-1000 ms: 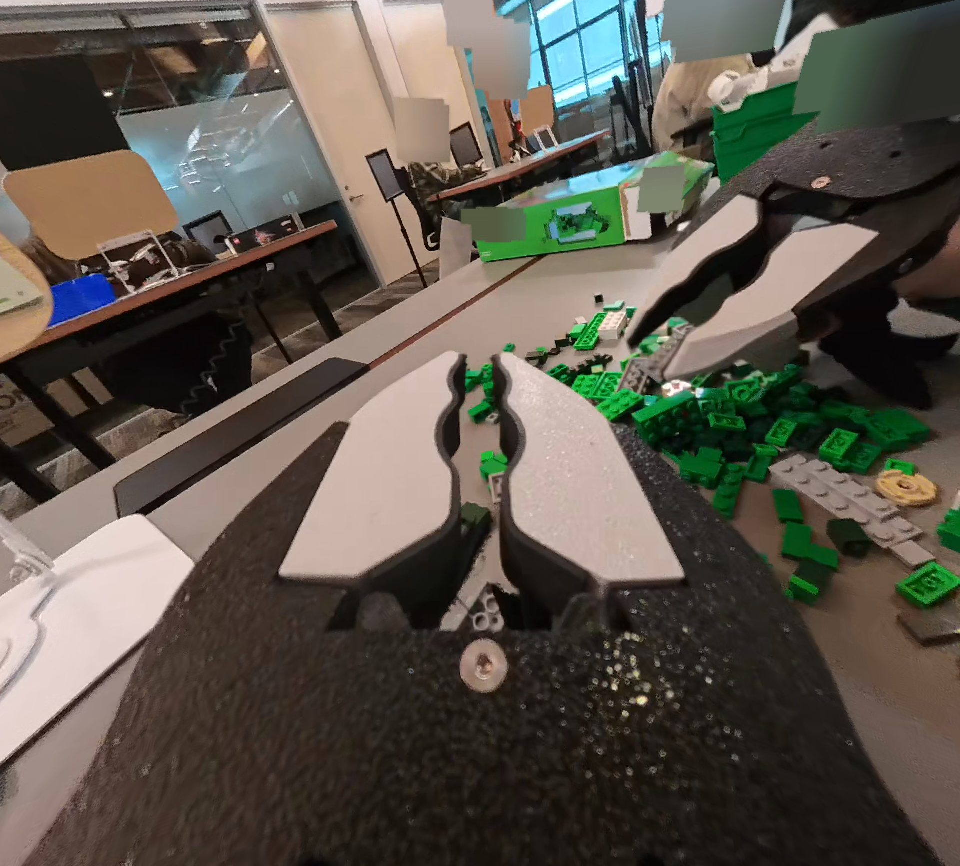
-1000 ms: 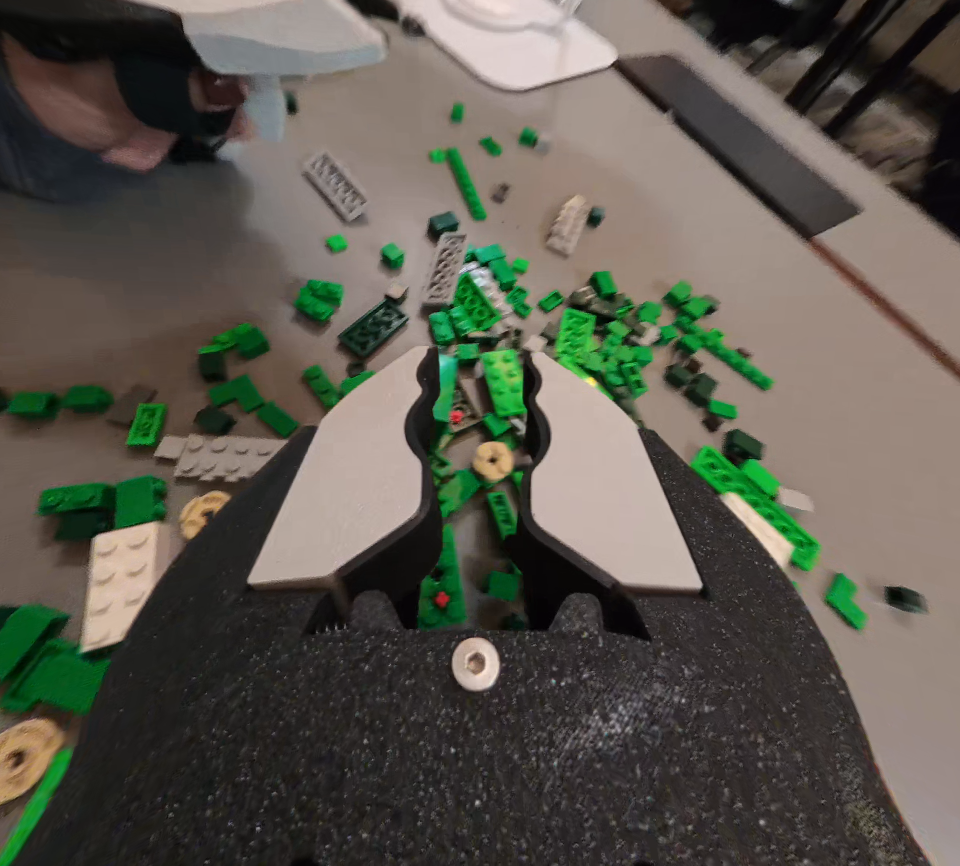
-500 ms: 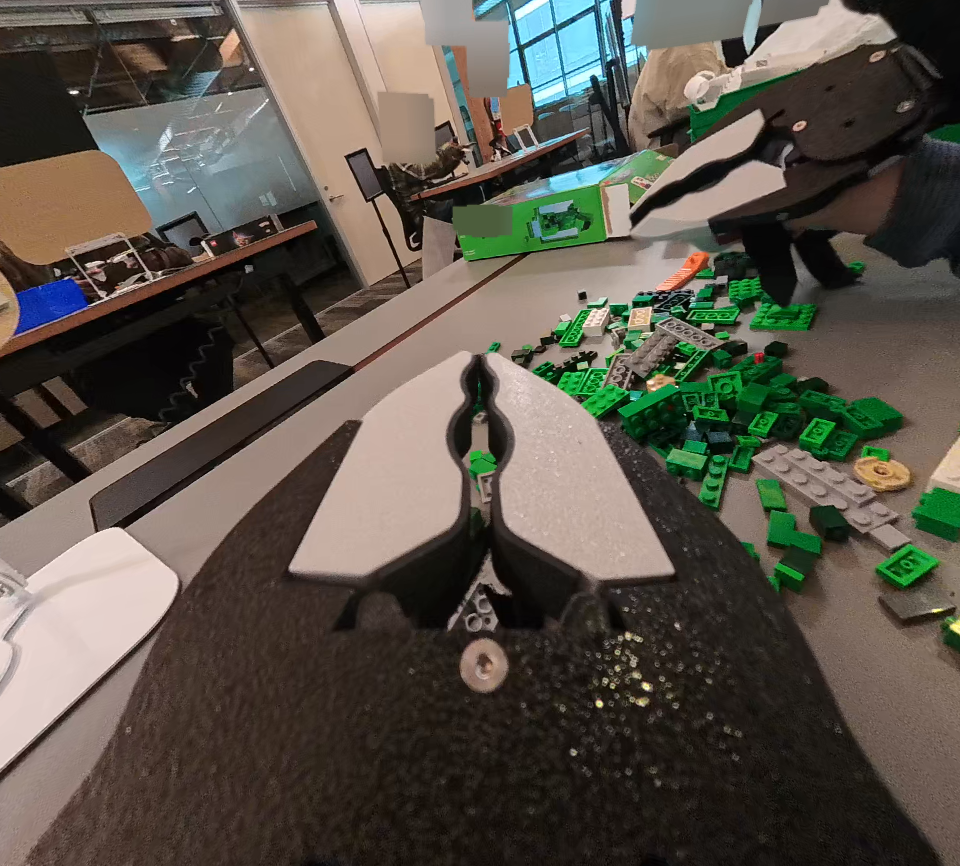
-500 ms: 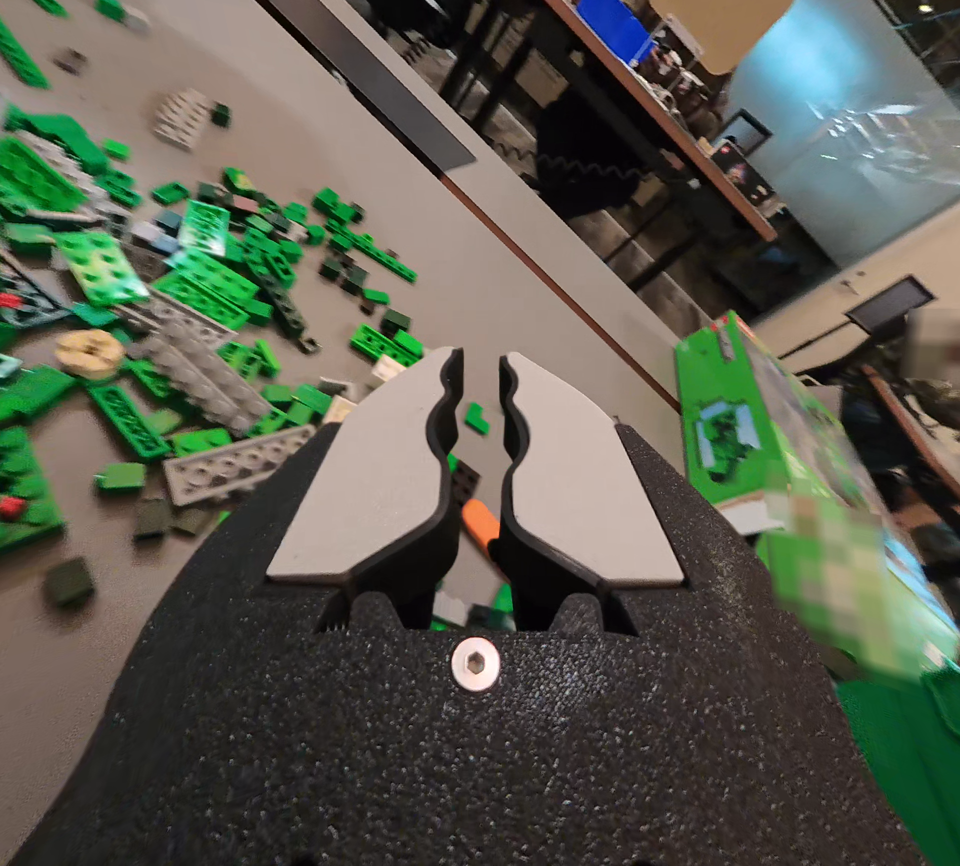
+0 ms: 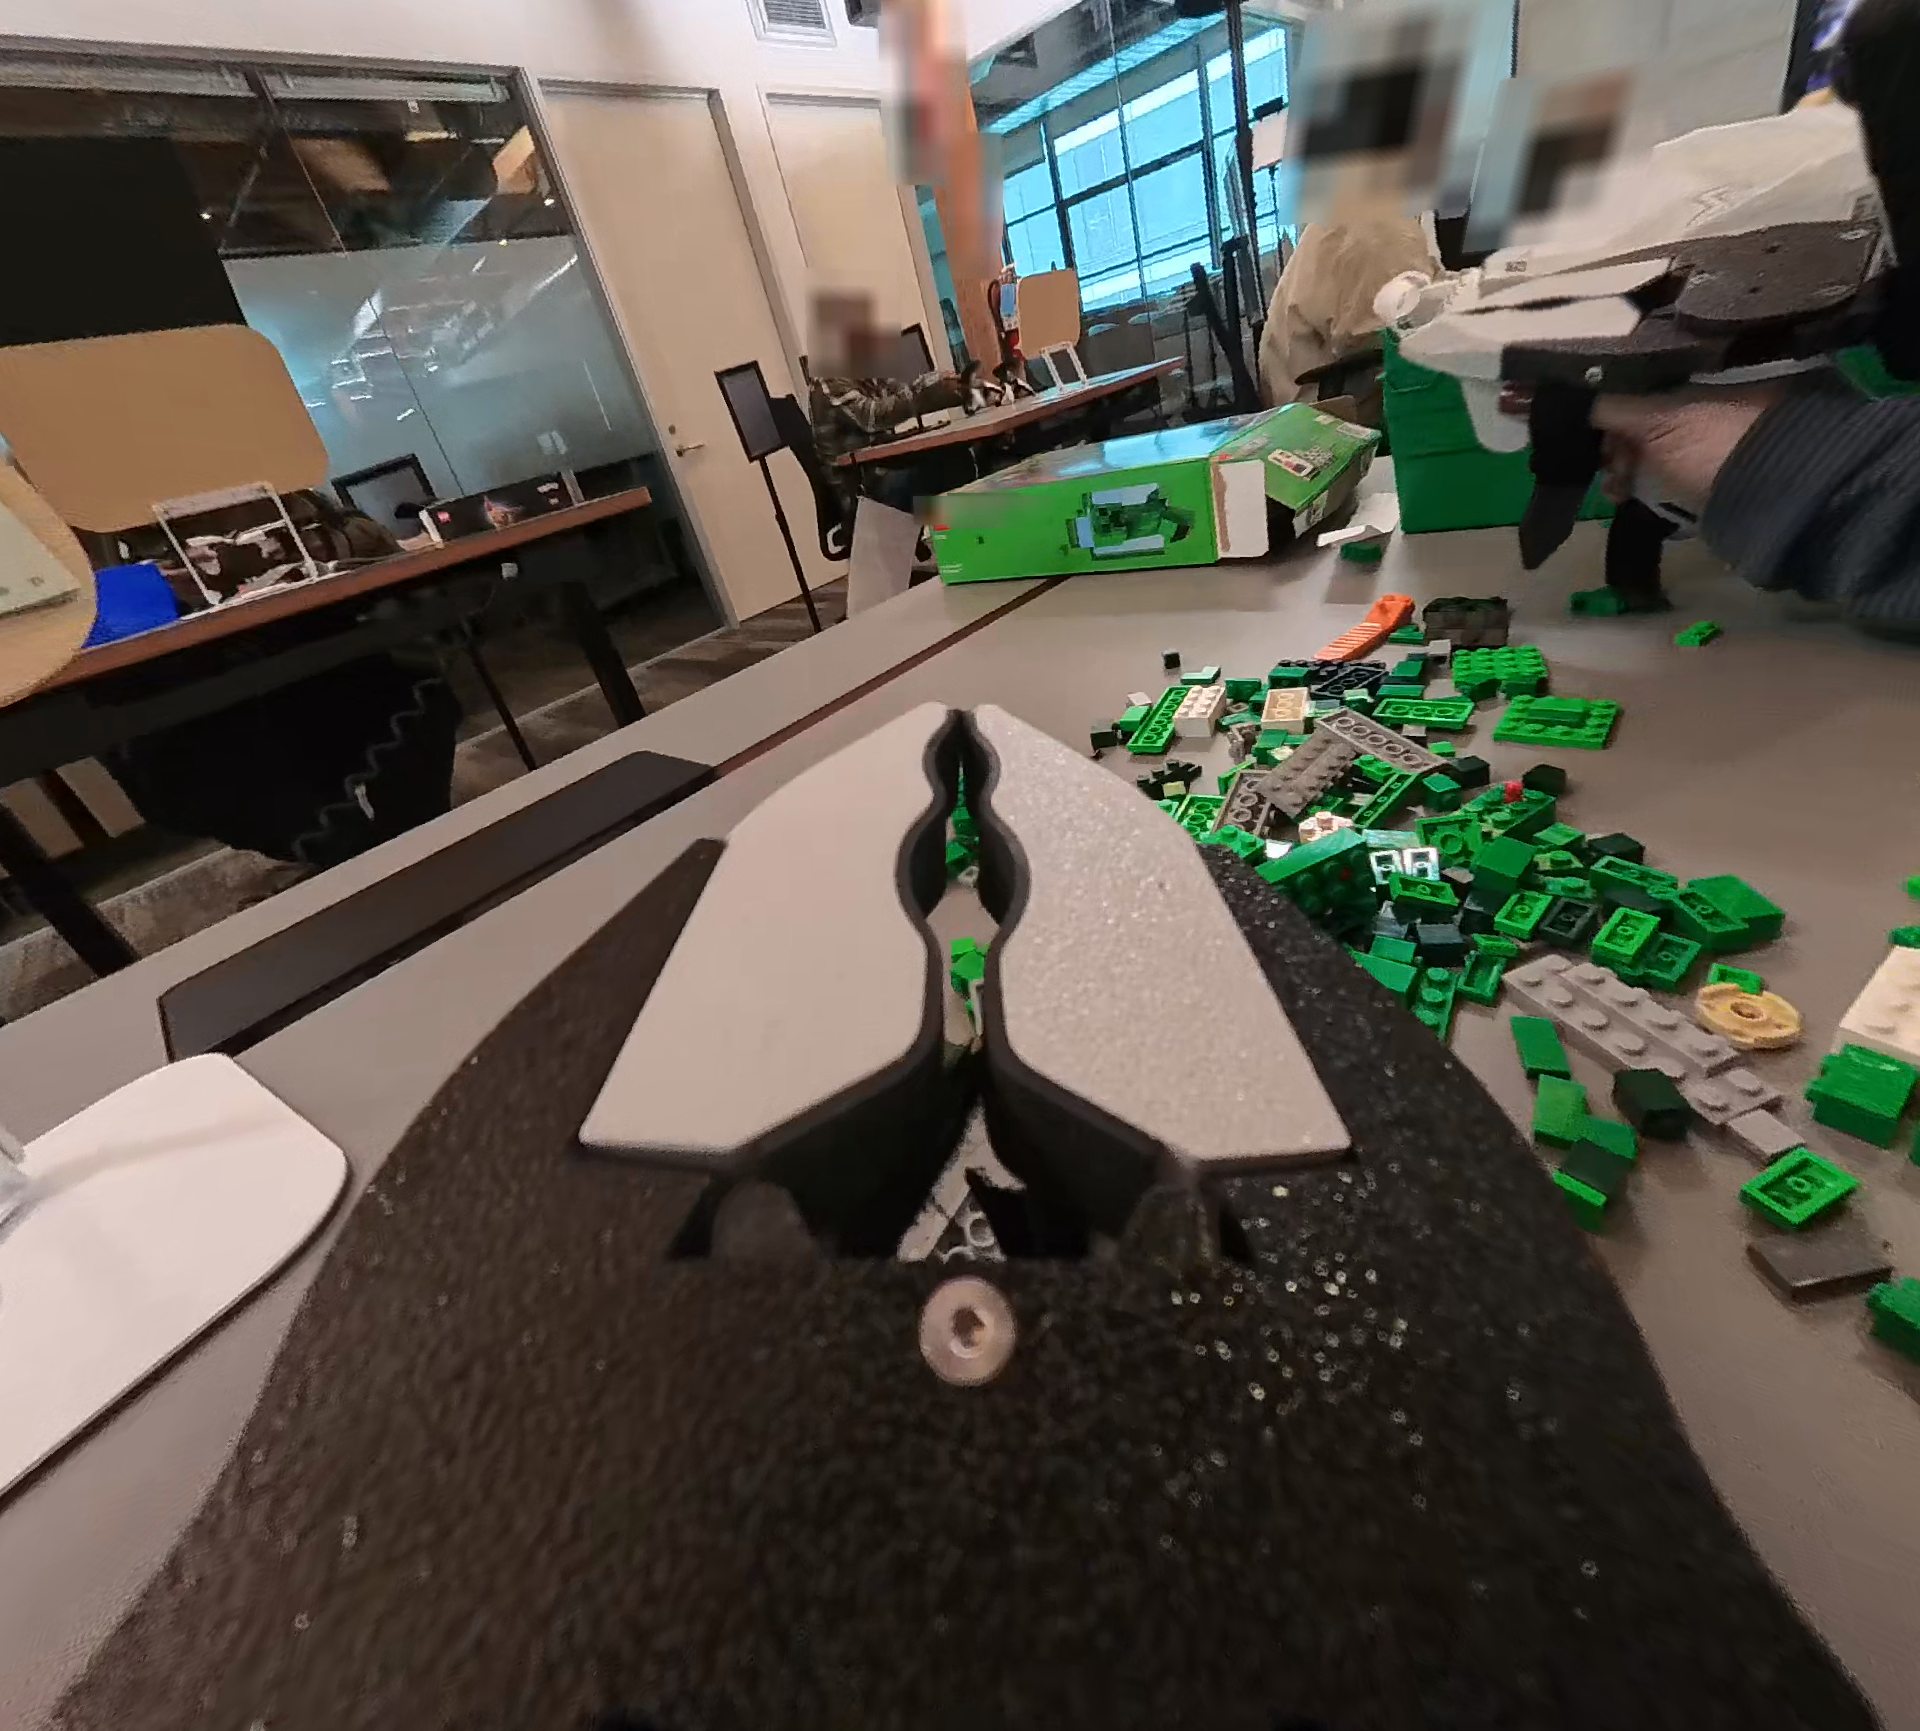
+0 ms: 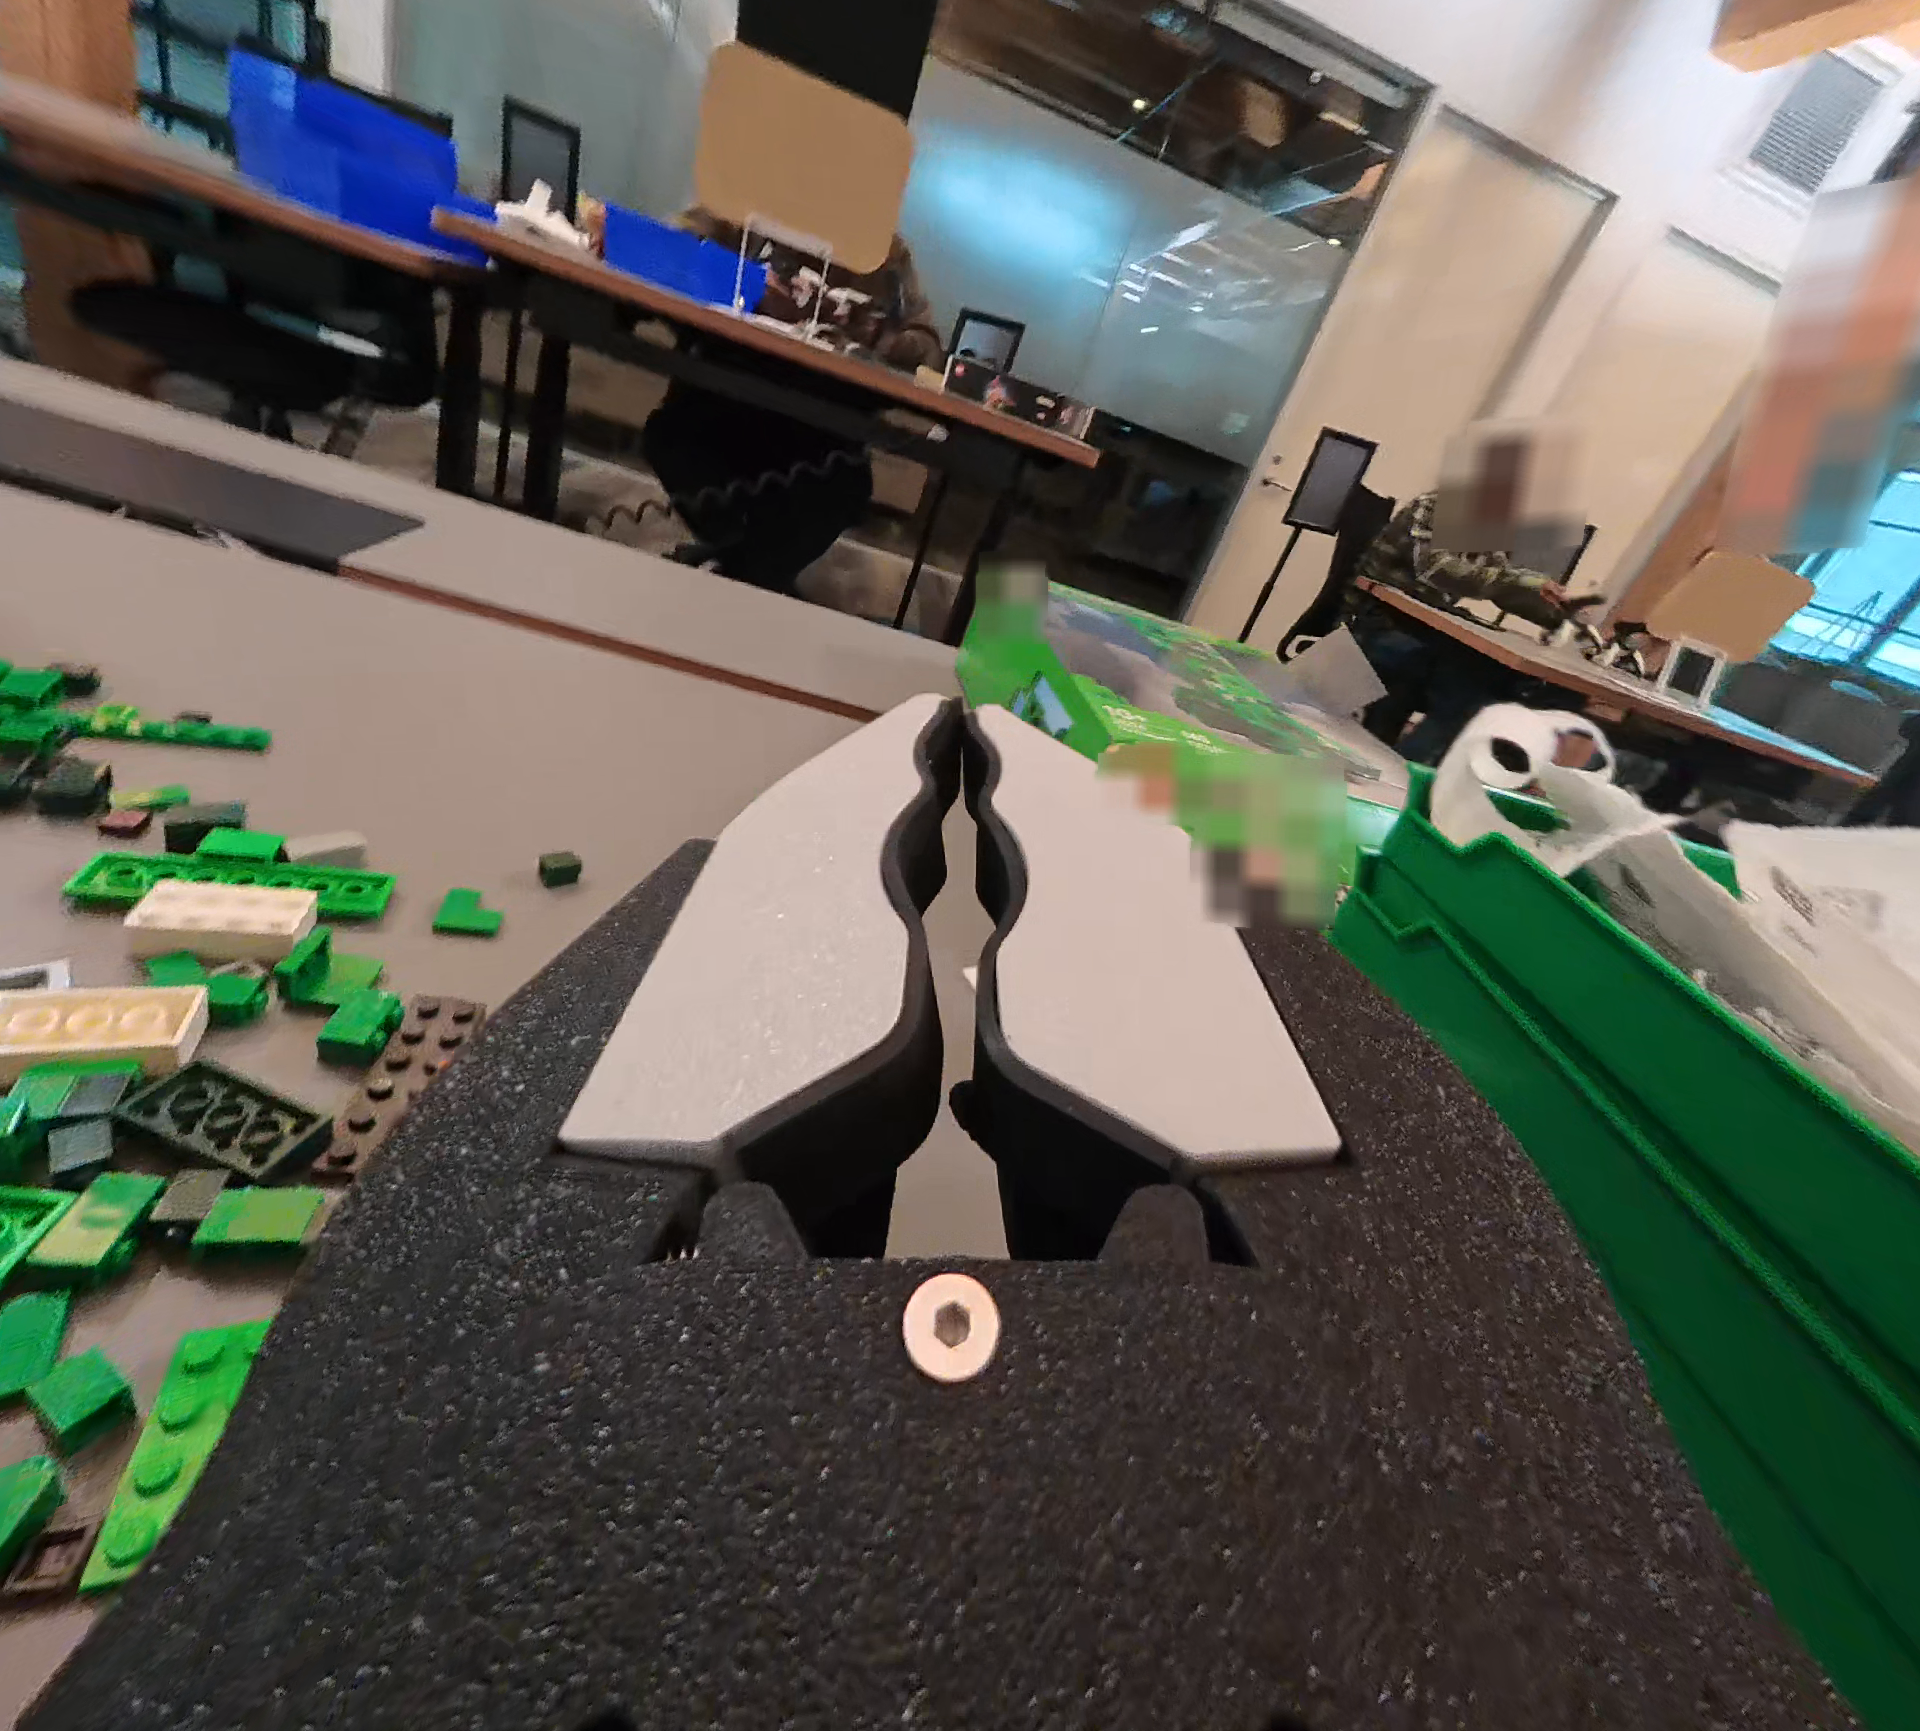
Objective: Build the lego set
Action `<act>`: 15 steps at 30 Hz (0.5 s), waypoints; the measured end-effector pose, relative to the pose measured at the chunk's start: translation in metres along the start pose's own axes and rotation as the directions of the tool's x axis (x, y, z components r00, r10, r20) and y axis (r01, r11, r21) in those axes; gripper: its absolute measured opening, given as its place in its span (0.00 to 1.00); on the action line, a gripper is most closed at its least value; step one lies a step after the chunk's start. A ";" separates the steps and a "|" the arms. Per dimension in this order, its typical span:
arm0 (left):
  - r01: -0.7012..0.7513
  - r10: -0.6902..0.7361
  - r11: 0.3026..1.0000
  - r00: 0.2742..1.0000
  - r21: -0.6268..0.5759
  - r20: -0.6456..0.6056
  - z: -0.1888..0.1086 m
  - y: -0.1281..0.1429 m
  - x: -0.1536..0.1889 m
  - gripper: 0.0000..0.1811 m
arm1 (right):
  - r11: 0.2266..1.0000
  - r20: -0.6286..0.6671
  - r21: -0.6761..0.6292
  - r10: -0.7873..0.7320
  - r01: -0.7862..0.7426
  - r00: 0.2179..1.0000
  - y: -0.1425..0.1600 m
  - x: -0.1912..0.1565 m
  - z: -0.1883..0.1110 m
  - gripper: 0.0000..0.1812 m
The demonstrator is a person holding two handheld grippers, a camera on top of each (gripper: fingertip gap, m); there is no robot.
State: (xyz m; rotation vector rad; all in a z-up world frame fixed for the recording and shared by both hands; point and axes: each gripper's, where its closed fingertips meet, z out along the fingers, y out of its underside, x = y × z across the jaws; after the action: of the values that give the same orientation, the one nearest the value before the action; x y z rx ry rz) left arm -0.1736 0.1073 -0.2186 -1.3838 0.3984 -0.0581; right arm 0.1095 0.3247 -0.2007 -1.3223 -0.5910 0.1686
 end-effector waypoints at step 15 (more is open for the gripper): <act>-0.090 0.087 0.995 0.994 -0.042 -0.062 0.005 0.007 0.016 0.00 | 0.955 0.018 0.298 0.008 -0.013 1.000 -0.060 0.001 -0.028 0.00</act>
State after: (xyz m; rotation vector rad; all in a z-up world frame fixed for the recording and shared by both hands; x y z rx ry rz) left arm -0.1586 0.1088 -0.2281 -1.4095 0.5140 -0.0183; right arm 0.1114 0.2860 -0.1467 -1.0317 -0.5489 0.2669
